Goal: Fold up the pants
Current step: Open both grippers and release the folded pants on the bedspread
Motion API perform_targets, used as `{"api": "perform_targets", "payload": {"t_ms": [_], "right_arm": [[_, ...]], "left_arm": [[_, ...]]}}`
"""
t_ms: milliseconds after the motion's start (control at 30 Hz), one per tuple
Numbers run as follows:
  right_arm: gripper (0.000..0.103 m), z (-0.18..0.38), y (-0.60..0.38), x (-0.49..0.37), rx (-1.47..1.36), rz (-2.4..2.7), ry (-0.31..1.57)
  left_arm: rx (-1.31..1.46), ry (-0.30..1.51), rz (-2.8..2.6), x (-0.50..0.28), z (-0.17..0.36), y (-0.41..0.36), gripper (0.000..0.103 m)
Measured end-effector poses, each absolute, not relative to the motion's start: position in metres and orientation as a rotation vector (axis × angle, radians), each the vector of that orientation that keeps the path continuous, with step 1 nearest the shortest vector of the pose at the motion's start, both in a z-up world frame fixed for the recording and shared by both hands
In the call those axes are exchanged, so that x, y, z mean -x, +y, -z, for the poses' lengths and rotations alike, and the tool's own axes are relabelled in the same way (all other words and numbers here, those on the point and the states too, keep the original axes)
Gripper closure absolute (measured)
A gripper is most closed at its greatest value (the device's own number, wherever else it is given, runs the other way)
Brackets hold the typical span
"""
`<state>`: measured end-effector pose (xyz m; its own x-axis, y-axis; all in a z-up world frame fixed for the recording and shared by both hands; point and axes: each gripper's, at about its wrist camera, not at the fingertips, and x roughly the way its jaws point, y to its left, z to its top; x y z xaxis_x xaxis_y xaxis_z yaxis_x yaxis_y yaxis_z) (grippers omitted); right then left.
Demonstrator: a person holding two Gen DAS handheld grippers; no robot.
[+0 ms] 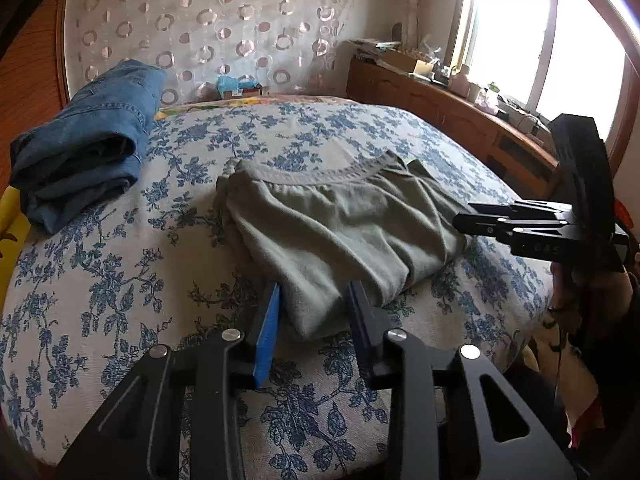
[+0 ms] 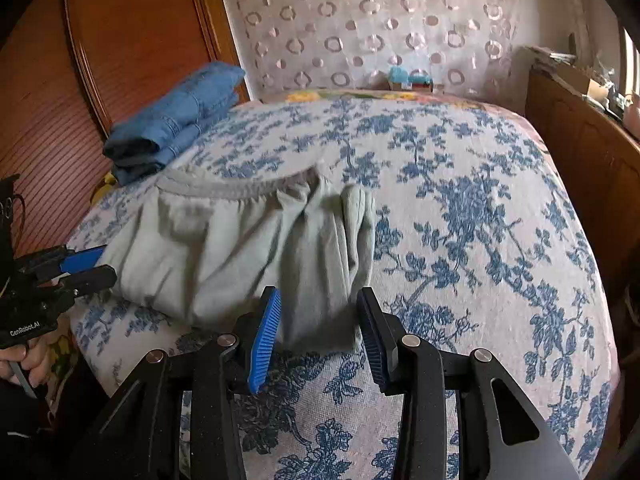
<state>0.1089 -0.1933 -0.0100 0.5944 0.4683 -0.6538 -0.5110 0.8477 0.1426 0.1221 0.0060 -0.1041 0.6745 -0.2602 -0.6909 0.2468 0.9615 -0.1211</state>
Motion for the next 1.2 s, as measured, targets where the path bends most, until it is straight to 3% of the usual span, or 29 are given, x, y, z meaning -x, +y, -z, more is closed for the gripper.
{"api": "perform_targets", "payload": {"t_ms": [67, 133, 200, 367, 600, 1200], "right_arm": [[0.069, 0.012, -0.192, -0.112, 0.071, -0.562, 0.736], [0.094, 0.012, -0.193, -0.113, 0.074, -0.566, 0.736], [0.099, 0.011, -0.198, -0.113, 0.074, -0.534, 0.712], [0.099, 0.012, -0.204, -0.110, 0.055, -0.495, 0.690], [0.099, 0.019, -0.206, -0.110, 0.035, -0.516, 0.695], [0.099, -0.001, -0.217, -0.050, 0.028, -0.592, 0.657]], "left_arm": [[0.020, 0.785, 0.284, -0.124, 0.106, 0.007, 0.069], [0.019, 0.788, 0.276, -0.125, 0.108, 0.008, 0.069], [0.023, 0.792, 0.276, -0.125, 0.110, 0.010, 0.069], [0.019, 0.794, 0.273, -0.125, 0.112, 0.010, 0.069], [0.013, 0.763, 0.294, -0.121, 0.106, 0.009, 0.093], [-0.009, 0.720, 0.298, -0.080, 0.080, 0.022, 0.094]]}}
